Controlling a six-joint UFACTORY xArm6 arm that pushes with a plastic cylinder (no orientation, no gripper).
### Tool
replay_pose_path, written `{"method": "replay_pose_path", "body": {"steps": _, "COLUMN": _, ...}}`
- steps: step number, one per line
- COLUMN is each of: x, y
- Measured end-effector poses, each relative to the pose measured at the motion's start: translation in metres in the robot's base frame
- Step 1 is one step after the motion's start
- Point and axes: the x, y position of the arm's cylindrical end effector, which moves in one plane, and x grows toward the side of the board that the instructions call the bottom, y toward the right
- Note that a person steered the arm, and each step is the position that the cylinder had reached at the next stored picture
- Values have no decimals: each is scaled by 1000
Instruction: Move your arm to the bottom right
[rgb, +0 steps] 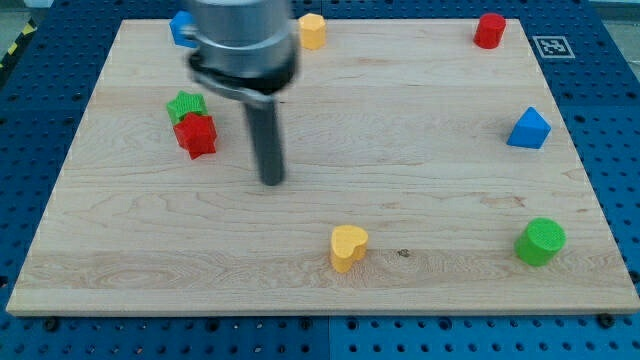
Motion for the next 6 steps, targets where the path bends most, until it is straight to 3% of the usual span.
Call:
{"method": "replay_pose_path", "body": {"steps": 2, "x": 0, "y": 217}}
{"method": "replay_pose_path", "body": {"steps": 3, "x": 47, "y": 296}}
{"method": "replay_pose_path", "body": {"steps": 4, "x": 110, "y": 314}}
{"method": "replay_pose_path", "body": {"steps": 6, "x": 111, "y": 283}}
